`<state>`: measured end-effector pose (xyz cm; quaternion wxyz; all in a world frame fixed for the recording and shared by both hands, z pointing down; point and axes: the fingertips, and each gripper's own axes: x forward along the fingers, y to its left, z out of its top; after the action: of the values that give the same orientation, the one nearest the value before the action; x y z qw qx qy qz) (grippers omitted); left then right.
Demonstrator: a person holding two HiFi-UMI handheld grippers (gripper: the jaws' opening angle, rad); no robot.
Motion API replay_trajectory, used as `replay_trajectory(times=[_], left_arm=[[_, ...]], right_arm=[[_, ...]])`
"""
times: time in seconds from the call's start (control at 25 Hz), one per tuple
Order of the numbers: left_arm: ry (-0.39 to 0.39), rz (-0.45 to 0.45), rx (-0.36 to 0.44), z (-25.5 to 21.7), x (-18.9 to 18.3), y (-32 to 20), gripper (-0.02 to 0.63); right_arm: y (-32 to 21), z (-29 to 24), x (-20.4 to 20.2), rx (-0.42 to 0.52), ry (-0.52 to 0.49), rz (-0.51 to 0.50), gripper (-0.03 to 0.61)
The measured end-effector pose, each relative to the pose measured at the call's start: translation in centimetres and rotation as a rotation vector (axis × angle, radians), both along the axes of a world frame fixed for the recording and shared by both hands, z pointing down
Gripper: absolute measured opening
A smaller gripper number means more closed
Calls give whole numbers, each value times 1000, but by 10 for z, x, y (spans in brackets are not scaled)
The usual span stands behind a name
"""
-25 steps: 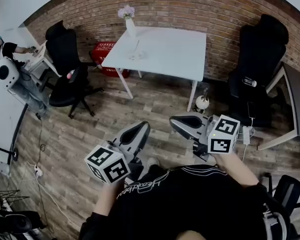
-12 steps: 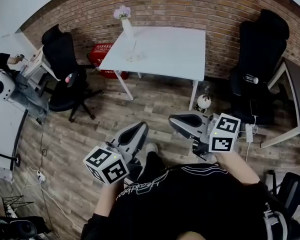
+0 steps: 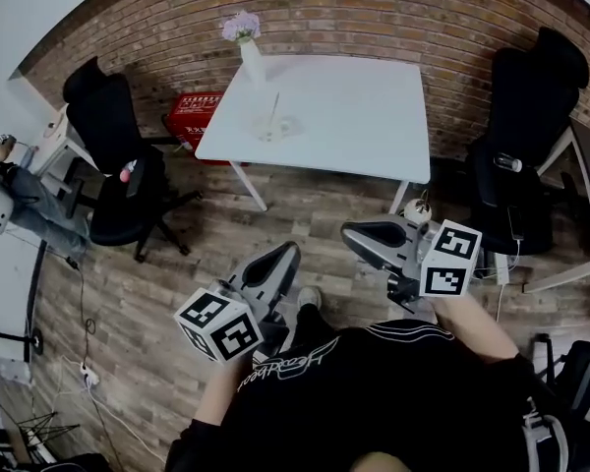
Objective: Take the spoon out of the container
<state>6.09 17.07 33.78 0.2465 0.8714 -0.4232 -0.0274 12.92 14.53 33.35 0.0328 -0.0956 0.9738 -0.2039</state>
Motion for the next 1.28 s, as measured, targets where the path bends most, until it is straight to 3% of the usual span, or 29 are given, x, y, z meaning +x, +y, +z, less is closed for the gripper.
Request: replay_trajectory(times=[0.32,0.6,0.92,1.28], left_arm=[[-4,70,-17,-14,-96,-135,5],[-8,85,-19,-12,-158,-220,5],[22,117,-53,10,-167,-278,5],[0,123,-86,24,-176,-354,5]], right_arm=[[-131,-11,-91,-43,8,81,-3],[-212,-9,-136,-53,11,149,-3],[-268,11,-150,-91,16,187,-3],[-347,26,-155,-135,16,200,-3]])
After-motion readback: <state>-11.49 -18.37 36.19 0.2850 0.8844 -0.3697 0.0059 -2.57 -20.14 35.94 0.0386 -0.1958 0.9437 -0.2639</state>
